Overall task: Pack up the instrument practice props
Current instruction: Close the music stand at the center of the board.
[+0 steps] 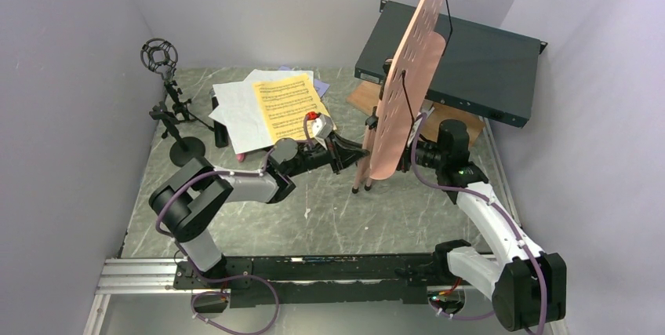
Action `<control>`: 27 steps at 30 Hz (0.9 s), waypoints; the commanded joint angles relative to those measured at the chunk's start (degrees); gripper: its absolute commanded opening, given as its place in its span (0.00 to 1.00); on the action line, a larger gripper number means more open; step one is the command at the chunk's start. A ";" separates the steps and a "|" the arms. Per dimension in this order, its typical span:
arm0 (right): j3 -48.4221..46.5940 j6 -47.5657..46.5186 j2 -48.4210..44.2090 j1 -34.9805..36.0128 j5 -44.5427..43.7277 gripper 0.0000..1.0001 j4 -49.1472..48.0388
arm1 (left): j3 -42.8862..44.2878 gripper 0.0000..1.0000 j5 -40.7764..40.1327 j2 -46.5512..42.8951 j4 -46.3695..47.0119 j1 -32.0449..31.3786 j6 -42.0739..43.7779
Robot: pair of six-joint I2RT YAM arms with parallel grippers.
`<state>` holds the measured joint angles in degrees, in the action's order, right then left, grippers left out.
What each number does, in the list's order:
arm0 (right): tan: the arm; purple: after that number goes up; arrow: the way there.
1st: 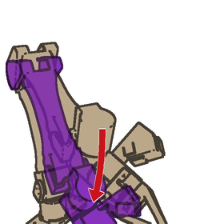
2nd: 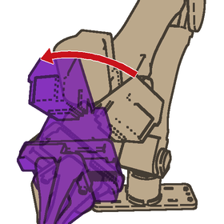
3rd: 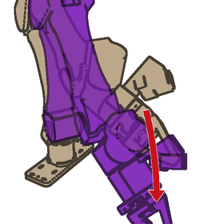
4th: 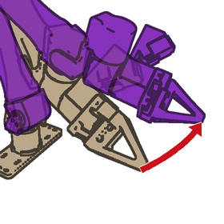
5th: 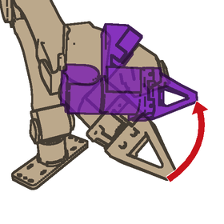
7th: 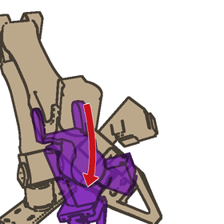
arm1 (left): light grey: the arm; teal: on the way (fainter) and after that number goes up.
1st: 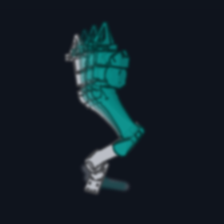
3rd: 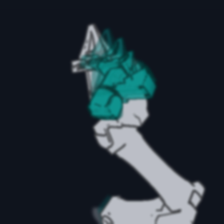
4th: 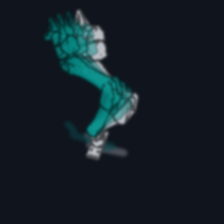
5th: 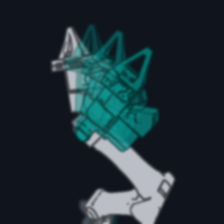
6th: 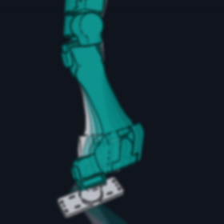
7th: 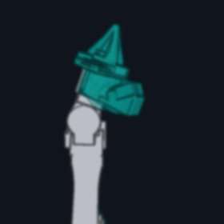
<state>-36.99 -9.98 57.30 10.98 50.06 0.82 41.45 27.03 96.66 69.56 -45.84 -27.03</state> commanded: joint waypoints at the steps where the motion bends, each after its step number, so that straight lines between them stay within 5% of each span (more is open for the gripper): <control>1: -1.61 -1.42 -1.49 1.49 6.74 0.00 -4.05 | -0.67 0.08 2.32 -3.58 -2.05 -2.47 -5.28; 19: -1.51 -6.71 0.27 4.13 6.63 0.00 -1.00 | -1.48 0.55 2.91 -14.89 -13.79 -2.48 -1.03; 27: -1.42 -6.79 0.46 4.22 6.80 0.00 -1.00 | 1.26 0.87 -0.66 -27.10 -32.70 -2.39 4.67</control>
<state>-36.99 -16.71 57.69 14.79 54.13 2.09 39.35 27.05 75.55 46.15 -47.75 -25.69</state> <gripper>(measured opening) 0.194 0.812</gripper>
